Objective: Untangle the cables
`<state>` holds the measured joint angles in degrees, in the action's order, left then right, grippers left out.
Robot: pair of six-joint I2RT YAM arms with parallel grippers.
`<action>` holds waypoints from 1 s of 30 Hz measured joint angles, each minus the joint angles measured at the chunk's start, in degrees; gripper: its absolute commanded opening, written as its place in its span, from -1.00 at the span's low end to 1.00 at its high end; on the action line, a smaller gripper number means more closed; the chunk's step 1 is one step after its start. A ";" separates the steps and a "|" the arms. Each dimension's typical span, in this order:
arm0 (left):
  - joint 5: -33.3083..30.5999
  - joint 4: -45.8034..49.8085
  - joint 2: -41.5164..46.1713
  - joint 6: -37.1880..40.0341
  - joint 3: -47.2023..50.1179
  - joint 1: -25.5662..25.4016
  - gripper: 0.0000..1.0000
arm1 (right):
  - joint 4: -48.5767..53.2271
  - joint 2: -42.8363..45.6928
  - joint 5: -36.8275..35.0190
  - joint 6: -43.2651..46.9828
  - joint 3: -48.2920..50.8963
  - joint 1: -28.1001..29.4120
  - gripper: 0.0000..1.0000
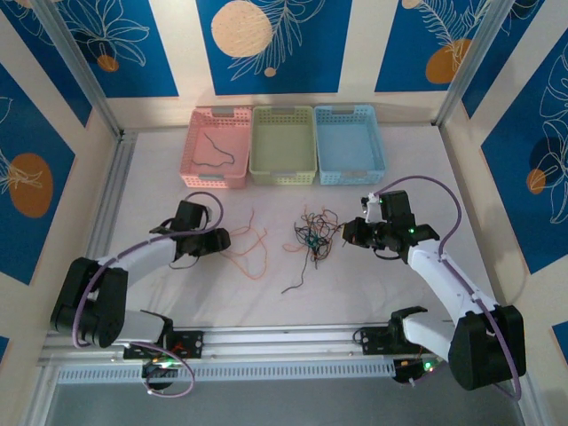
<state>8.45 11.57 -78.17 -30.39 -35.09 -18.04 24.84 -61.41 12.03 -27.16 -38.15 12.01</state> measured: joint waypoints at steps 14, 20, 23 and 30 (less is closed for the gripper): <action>-6.91 2.05 -6.38 3.87 -4.22 -5.77 -0.20 | 4.98 4.90 -3.74 1.79 -5.03 0.13 0.00; -8.94 3.48 -7.52 4.90 -5.31 -7.02 -0.82 | 7.63 8.83 -5.97 2.56 -7.89 0.09 0.01; -8.98 3.89 -7.63 5.38 -5.86 -7.67 -1.00 | 8.28 9.81 -6.10 2.56 -8.41 0.09 0.00; -6.75 3.93 -4.81 5.29 -6.12 -8.76 -1.00 | 6.78 14.67 -3.91 0.81 -7.91 1.07 -0.01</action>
<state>1.69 15.51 -82.98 -25.10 -41.21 -26.81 31.62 -46.74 8.12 -26.35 -46.06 13.08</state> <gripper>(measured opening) 0.065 0.495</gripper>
